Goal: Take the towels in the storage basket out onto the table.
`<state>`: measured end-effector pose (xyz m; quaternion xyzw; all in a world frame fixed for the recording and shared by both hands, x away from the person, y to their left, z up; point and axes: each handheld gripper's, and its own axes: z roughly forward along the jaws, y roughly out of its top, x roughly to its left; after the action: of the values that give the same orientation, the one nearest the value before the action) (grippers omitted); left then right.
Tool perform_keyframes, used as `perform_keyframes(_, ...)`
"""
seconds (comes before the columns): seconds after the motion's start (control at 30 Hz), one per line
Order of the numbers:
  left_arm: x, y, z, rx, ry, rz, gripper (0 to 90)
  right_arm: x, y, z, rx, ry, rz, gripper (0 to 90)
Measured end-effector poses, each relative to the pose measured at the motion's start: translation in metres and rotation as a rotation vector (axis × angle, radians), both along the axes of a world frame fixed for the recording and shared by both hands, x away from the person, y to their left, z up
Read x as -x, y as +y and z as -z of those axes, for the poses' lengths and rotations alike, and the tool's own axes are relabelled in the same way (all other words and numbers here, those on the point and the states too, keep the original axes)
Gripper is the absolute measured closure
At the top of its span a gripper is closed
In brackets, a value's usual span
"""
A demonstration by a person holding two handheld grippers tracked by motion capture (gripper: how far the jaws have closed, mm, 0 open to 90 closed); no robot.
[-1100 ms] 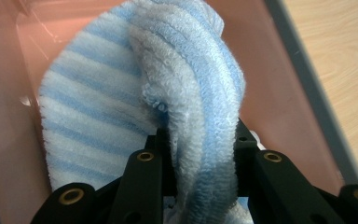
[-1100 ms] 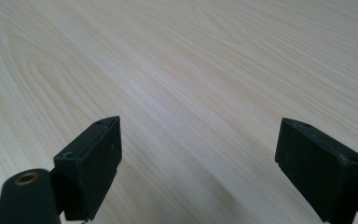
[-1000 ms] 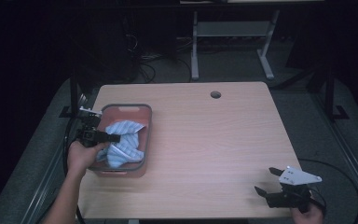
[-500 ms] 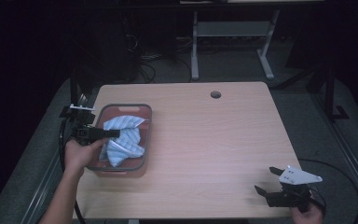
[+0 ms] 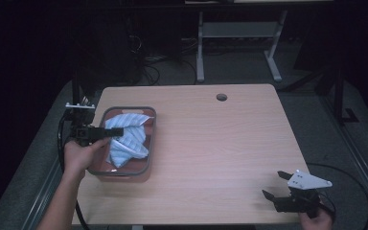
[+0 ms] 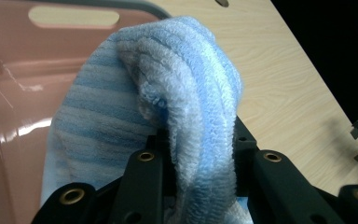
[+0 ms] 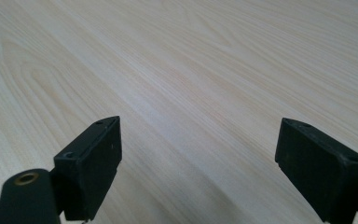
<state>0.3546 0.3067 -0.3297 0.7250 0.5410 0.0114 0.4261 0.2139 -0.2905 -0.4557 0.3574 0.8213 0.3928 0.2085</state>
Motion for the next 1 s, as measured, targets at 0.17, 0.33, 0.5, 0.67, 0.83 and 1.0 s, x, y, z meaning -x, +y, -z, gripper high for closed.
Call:
perform_keyframes(0.17, 0.002, 0.0, -0.012, 0.008, -0.021, 0.001, 71.9, 0.0, -0.001, -0.001, -0.003, -0.001, 0.007, 14.0)
perform_keyframes(0.33, 0.002, -0.003, -0.023, 0.011, -0.03, 0.006, 71.9, 0.0, -0.001, -0.001, -0.002, -0.003, 0.008, 14.0)
perform_keyframes(0.5, 0.002, -0.005, -0.035, 0.007, -0.05, 0.0, 71.8, -0.001, -0.001, -0.001, 0.0, -0.007, 0.007, 14.0)
perform_keyframes(0.67, 0.003, -0.007, -0.046, 0.019, -0.064, -0.002, 71.8, -0.001, -0.002, -0.002, 0.0, -0.007, 0.009, 14.0)
perform_keyframes(0.83, 0.003, -0.01, -0.054, 0.028, -0.077, -0.005, 71.8, -0.001, -0.003, -0.002, -0.001, -0.009, 0.009, 14.0)
perform_keyframes(1.0, 0.001, -0.017, -0.062, 0.025, -0.087, 0.005, 71.8, -0.001, -0.003, -0.002, -0.001, -0.011, 0.006, 14.0)
